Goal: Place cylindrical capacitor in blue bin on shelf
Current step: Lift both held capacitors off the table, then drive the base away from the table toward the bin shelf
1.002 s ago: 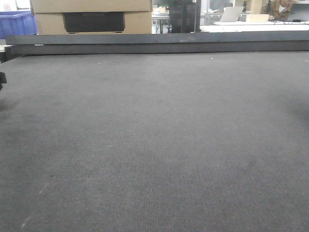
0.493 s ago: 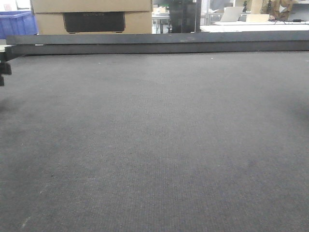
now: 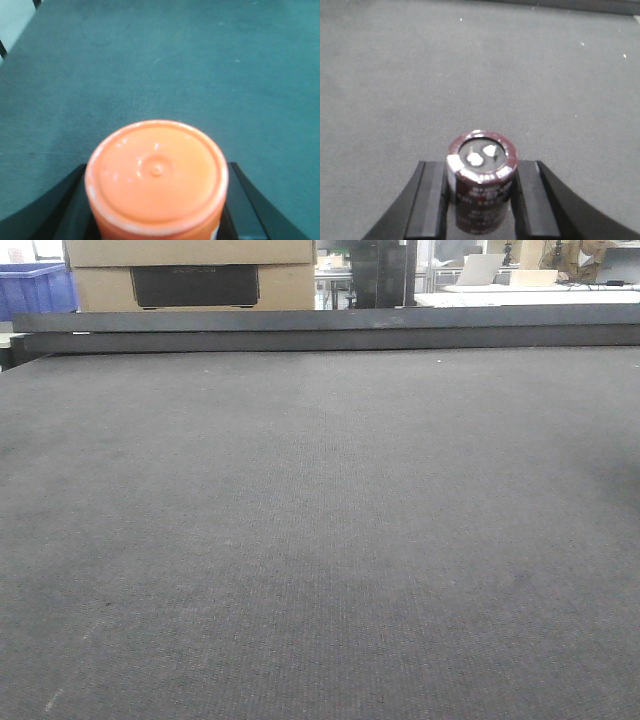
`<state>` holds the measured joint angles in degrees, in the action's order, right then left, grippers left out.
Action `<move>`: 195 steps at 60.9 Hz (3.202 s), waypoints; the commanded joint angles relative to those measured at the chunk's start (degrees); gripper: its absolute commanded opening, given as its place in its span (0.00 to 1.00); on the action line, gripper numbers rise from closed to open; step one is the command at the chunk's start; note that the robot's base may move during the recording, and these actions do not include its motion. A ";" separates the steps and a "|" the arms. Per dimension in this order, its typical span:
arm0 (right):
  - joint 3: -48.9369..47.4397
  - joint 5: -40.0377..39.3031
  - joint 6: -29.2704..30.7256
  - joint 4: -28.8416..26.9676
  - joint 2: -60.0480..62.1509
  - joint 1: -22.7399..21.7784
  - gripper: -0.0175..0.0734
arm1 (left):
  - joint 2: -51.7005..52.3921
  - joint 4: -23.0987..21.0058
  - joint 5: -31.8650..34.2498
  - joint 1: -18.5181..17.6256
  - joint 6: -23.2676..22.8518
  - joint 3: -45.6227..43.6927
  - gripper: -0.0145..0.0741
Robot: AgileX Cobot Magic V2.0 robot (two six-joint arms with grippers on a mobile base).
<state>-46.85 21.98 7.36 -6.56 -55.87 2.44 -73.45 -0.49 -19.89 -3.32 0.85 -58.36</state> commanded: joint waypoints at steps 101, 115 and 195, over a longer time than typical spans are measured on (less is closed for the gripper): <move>-6.71 14.02 3.23 -3.42 19.49 0.91 0.01 | 27.49 2.89 -19.46 -3.69 0.60 -3.34 0.04; -6.71 14.02 3.23 -3.42 19.49 0.91 0.01 | 27.49 2.89 -19.46 -3.69 0.60 -3.34 0.04; -6.71 13.64 3.23 -3.42 19.49 0.91 0.01 | 31.59 2.86 -19.46 -3.69 0.60 -3.34 0.04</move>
<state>-53.60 37.75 10.11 -10.00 -36.73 3.18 -42.23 2.45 -40.37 -6.63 1.46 -61.53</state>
